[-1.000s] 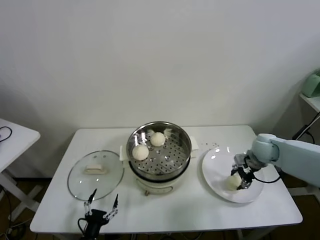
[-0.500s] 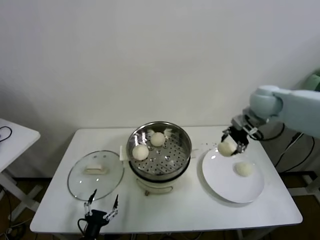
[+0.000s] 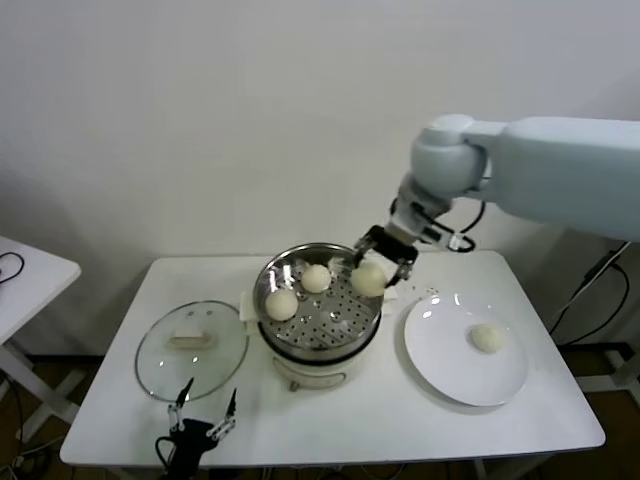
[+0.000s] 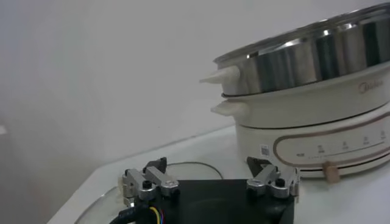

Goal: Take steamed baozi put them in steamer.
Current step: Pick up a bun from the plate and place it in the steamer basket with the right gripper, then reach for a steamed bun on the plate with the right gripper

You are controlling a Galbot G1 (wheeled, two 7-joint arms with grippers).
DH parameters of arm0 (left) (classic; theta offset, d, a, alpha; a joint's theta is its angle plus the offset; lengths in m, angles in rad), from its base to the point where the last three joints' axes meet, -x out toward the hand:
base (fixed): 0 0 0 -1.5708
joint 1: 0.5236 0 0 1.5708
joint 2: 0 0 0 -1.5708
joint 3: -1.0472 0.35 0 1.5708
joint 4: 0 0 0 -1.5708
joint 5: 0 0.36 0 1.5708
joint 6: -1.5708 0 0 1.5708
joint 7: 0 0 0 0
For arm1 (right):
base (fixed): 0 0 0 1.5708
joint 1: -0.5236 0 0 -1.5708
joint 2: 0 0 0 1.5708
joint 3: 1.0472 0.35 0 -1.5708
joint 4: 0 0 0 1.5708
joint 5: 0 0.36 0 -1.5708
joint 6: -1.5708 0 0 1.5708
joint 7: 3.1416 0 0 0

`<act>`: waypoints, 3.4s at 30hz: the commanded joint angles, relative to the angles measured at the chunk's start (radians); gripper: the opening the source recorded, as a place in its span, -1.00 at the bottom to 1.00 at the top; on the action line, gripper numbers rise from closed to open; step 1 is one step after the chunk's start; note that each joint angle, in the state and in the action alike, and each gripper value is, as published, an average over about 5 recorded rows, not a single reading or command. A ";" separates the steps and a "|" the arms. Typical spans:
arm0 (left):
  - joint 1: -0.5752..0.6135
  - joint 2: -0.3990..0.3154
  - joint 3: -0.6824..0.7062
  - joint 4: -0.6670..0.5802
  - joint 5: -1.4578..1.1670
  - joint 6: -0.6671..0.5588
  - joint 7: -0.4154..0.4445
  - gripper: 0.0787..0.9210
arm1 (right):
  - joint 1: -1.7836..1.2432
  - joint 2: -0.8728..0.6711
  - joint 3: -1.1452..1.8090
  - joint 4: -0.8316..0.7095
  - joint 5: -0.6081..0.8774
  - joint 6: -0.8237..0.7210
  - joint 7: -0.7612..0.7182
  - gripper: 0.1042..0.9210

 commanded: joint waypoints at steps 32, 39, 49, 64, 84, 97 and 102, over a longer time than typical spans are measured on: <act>-0.004 -0.005 -0.008 0.009 -0.005 -0.008 0.000 0.77 | -0.318 0.191 0.104 -0.152 -0.294 0.127 0.039 0.73; -0.002 -0.008 -0.007 0.004 -0.004 -0.007 0.000 0.77 | -0.115 0.094 0.019 -0.189 -0.083 0.129 -0.063 0.76; -0.001 -0.002 -0.004 0.004 -0.004 -0.008 0.000 0.77 | 0.072 -0.081 -0.264 -0.345 0.244 -0.052 -0.133 0.76; -0.004 0.001 0.000 0.007 -0.007 -0.006 0.002 0.77 | -0.272 -0.413 -0.165 -0.436 -0.011 -0.231 -0.024 0.76; 0.005 -0.004 -0.005 0.012 0.000 -0.007 0.001 0.77 | -0.763 -0.377 0.303 -0.651 -0.181 -0.231 0.024 0.76; 0.004 -0.006 -0.008 0.020 0.003 -0.012 0.000 0.77 | -0.824 -0.291 0.386 -0.717 -0.196 -0.220 0.071 0.76; 0.003 -0.005 -0.011 0.020 0.001 -0.012 0.000 0.77 | -0.833 -0.286 0.398 -0.715 -0.203 -0.222 0.070 0.71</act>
